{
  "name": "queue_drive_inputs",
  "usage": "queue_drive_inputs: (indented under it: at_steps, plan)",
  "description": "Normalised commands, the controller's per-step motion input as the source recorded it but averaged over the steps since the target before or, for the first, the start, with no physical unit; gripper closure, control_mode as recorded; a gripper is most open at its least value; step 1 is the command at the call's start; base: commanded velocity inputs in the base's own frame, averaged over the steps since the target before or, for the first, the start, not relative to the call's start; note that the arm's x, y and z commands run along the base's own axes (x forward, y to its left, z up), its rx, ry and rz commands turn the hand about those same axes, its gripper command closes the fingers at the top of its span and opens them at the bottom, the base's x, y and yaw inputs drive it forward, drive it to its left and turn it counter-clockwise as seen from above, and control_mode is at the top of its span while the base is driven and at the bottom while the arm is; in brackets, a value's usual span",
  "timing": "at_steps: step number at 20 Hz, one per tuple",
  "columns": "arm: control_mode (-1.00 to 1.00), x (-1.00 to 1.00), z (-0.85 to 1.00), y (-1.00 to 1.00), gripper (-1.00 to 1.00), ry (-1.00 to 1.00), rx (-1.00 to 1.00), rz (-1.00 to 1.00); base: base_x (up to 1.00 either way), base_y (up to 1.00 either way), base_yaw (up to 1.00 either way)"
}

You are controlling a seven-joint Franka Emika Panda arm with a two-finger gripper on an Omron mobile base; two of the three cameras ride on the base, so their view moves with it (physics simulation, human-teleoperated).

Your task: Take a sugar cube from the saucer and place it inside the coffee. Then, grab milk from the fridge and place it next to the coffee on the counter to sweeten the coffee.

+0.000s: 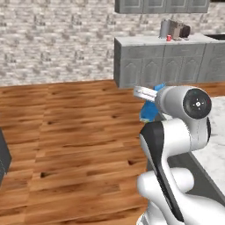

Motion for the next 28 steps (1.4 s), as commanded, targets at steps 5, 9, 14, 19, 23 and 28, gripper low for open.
queue_drive_inputs:
  at_steps: [5, 9, 14, 19, 23, 28]
  plan:
    - [1.00, 0.00, 0.00, 0.00, 1.00, 0.00, 0.00, 0.00, 1.00, 0.00, 0.00]
    - [1.00, 0.00, 0.00, 0.00, 1.00, 0.00, 0.00, 0.00, 1.00, 0.00, 0.00]
    - [1.00, 0.00, 0.00, 0.00, 1.00, 0.00, 0.00, 0.00, 1.00, 0.00, 0.00]
    - [1.00, 0.00, 0.00, 0.00, 1.00, 0.00, 0.00, 0.00, 1.00, 0.00, 0.00]
    - [1.00, 0.00, 0.00, 0.00, 1.00, 0.00, 0.00, 0.00, 1.00, 0.00, 0.00]
    - [1.00, 0.00, 0.00, 0.00, 1.00, 0.00, 0.00, 0.00, 1.00, 0.00, 0.00]
